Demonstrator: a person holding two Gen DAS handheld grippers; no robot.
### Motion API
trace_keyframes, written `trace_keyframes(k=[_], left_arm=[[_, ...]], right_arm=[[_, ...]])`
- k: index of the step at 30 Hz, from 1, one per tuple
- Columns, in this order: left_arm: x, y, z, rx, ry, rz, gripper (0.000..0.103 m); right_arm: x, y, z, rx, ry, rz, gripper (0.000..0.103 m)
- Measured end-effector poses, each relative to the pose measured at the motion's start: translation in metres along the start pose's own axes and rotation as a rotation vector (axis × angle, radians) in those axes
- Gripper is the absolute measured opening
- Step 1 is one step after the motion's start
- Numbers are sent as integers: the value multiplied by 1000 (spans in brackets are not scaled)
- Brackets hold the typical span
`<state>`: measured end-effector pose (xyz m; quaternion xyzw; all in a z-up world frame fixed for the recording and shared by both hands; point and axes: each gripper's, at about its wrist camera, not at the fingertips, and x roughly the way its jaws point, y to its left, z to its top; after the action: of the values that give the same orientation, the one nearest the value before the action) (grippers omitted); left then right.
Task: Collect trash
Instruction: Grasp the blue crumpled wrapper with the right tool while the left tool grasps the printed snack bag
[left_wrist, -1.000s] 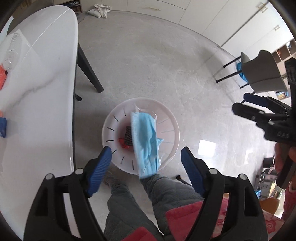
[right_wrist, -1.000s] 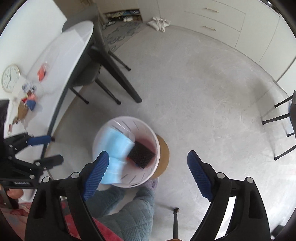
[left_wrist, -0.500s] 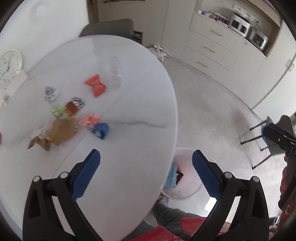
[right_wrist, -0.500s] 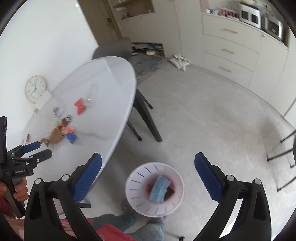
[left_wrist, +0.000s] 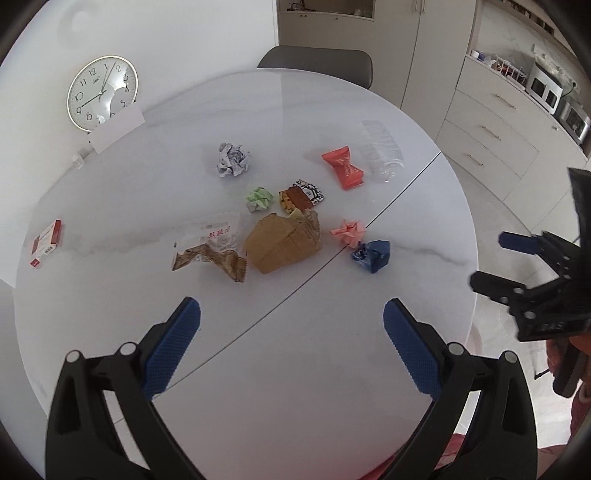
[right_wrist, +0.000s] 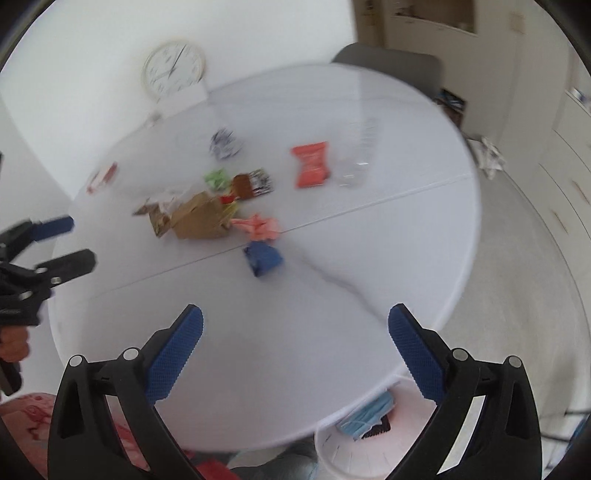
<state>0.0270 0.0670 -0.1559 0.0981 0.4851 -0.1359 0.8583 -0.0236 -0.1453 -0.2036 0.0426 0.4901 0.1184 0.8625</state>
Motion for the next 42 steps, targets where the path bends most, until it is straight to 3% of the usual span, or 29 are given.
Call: trace_keyframes(k=[4, 9, 14, 16, 24, 30, 35, 38, 42], left_arm=[[16, 7, 4, 91, -7, 10, 95], [49, 9, 18, 235, -6, 28, 95], [72, 30, 32, 227, 13, -23, 95], [82, 44, 33, 197, 33, -22, 95], [116, 114, 39, -129, 124, -57, 95], [138, 137, 47, -370, 228, -98, 91], [130, 150, 29, -720, 315, -159, 90], [137, 151, 18, -918, 351, -209, 83], [161, 144, 11, -1049, 403, -214, 68]], right_arm=[[67, 26, 19, -90, 97, 40, 81], [111, 35, 28, -134, 165, 0, 67], [126, 33, 33, -137, 231, -8, 37], [124, 30, 34, -125, 235, 0, 35], [104, 14, 39, -1, 210, 70, 32], [72, 7, 42, 51, 158, 88, 32], [53, 11, 45, 70, 122, 110, 32], [49, 10, 41, 73, 117, 126, 32], [45, 10, 34, 67, 124, 125, 32]])
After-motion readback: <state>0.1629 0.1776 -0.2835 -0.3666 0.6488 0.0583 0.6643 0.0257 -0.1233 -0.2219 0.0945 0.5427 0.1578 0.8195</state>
